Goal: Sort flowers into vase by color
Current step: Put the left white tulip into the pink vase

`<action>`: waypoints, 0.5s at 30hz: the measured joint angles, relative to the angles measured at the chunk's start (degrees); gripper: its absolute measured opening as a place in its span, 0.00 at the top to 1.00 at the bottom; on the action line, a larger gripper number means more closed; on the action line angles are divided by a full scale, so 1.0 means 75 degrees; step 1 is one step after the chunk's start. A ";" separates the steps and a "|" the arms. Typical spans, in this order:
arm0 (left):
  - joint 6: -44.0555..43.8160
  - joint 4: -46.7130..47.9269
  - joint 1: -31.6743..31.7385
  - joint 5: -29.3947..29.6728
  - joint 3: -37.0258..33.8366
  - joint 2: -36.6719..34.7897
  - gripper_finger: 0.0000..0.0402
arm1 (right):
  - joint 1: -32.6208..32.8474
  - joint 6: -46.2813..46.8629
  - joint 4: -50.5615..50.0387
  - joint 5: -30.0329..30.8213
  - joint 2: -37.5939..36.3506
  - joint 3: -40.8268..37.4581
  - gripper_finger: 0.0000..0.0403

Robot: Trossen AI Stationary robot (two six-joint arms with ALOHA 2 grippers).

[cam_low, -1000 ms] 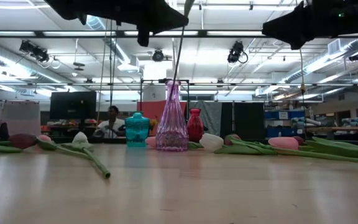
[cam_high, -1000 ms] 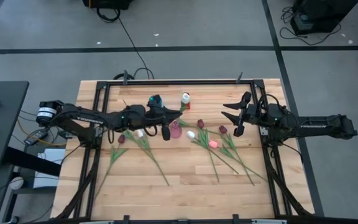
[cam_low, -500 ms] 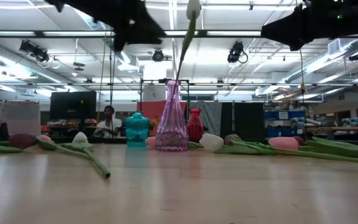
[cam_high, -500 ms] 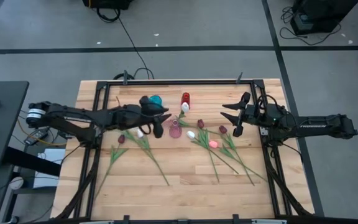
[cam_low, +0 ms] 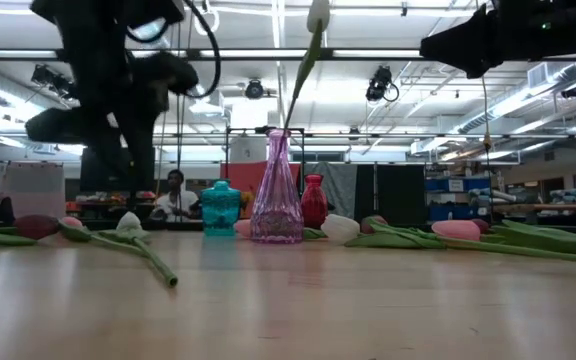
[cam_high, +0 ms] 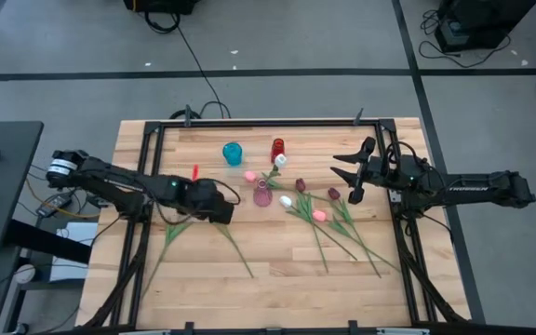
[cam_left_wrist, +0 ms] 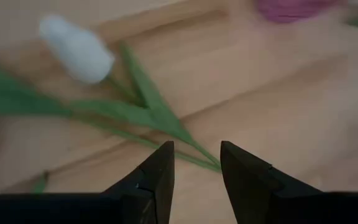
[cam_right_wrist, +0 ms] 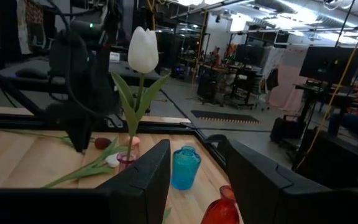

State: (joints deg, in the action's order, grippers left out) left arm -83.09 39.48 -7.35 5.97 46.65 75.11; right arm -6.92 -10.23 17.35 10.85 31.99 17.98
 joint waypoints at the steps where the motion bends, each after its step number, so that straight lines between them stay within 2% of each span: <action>1: -0.0268 -0.0050 0.0003 -0.0147 0.0000 0.0136 0.66 | -0.0003 -0.0034 0.0019 0.0003 0.0000 0.0000 0.59; 9: -0.0792 -0.0780 0.0045 -0.1313 0.0003 0.1291 0.66 | -0.0220 -0.0336 0.0079 0.0006 0.0000 0.0000 0.59; 15: -0.0796 -0.1415 0.0210 -0.1418 0.0006 0.1723 0.66 | -0.0490 -0.0340 0.0090 0.0000 0.0147 0.0000 0.59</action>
State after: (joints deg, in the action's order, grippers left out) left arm -89.06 28.87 -5.78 -4.67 46.70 88.03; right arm -10.59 -12.78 18.02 10.85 33.09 17.98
